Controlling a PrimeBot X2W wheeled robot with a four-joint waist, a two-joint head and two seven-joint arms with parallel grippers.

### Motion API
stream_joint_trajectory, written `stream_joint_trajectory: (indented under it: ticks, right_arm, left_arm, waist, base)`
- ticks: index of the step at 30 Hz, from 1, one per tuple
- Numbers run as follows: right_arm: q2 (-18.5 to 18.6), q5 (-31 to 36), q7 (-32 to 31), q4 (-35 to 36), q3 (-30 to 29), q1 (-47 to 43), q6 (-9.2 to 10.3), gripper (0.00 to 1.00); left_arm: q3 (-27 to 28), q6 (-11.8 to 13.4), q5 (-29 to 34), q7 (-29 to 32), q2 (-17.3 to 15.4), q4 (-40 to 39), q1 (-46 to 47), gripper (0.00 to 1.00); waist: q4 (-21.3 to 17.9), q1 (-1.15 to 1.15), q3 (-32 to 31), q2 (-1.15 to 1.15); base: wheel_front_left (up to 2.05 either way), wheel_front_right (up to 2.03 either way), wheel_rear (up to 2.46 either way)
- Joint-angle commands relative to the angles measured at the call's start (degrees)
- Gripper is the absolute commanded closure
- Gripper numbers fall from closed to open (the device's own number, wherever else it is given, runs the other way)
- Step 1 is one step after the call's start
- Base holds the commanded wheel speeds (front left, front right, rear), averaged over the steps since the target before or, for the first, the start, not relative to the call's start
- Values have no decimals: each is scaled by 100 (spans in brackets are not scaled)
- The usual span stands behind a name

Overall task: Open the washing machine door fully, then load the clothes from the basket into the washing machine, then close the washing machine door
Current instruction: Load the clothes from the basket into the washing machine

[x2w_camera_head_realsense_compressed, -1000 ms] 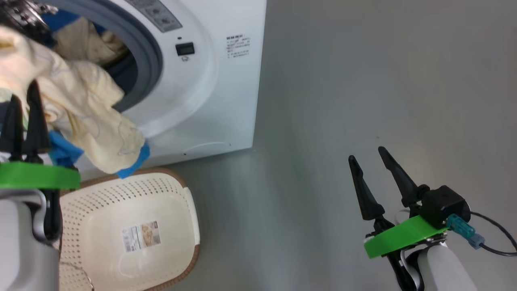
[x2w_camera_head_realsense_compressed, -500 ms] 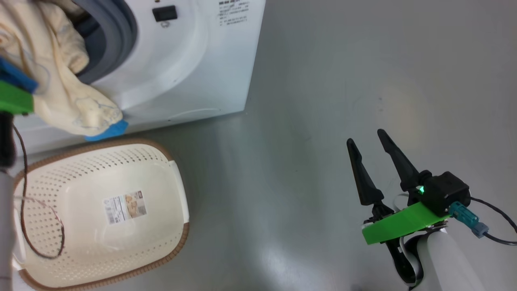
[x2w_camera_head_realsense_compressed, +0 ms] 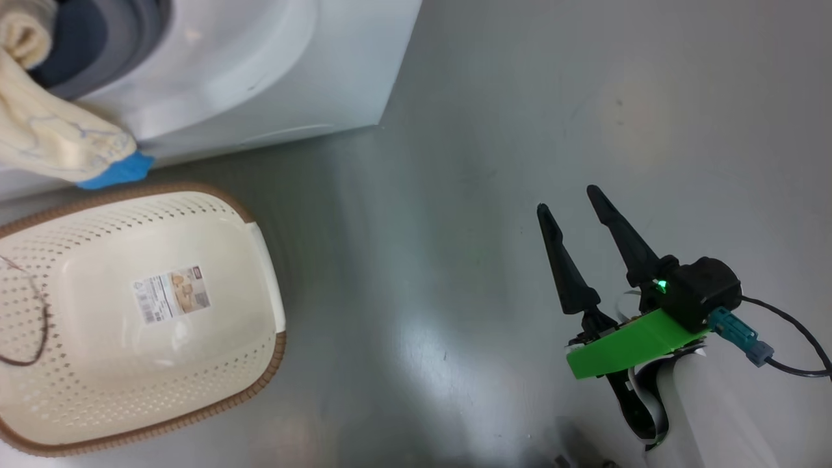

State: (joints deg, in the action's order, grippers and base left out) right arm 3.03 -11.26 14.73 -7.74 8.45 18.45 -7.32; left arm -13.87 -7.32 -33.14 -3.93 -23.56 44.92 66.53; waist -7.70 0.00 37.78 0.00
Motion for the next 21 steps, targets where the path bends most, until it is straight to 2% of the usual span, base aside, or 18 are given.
stream_joint_trajectory:
  ticks: [1,6,13,16,18,21]
  right_arm:
    - [-15,-94,27,138,193,-47,-17,0]
    - [-15,-153,27,129,284,-56,-17,0]
    - [-15,-194,27,169,362,-96,-17,0]
    - [-15,-215,27,181,413,-116,-17,0]
    - [-15,-230,27,195,440,-109,-17,0]
    - [-15,-254,27,209,481,-81,-17,0]
  left_arm:
    - [-60,-16,-102,75,-438,-59,235,100]
    - [-300,-16,-209,-16,-636,61,582,100]
    - [-495,-16,-68,-890,-799,221,1048,100]
    - [-498,-11,142,-1073,-906,212,1214,100]
    - [-394,25,354,-1099,-954,-17,1319,100]
    - [-51,176,834,-1104,-992,-825,1251,100]
  waist:
    - [-95,0,241,0]
    - [-159,0,462,0]
    - [-238,0,684,0]
    - [-277,0,749,0]
    - [-304,0,800,0]
    - [-338,0,865,0]
  base:
    - [0,0,0]
    - [0,0,0]
    - [0,0,0]
    - [0,0,0]
    - [0,0,0]
    - [0,0,0]
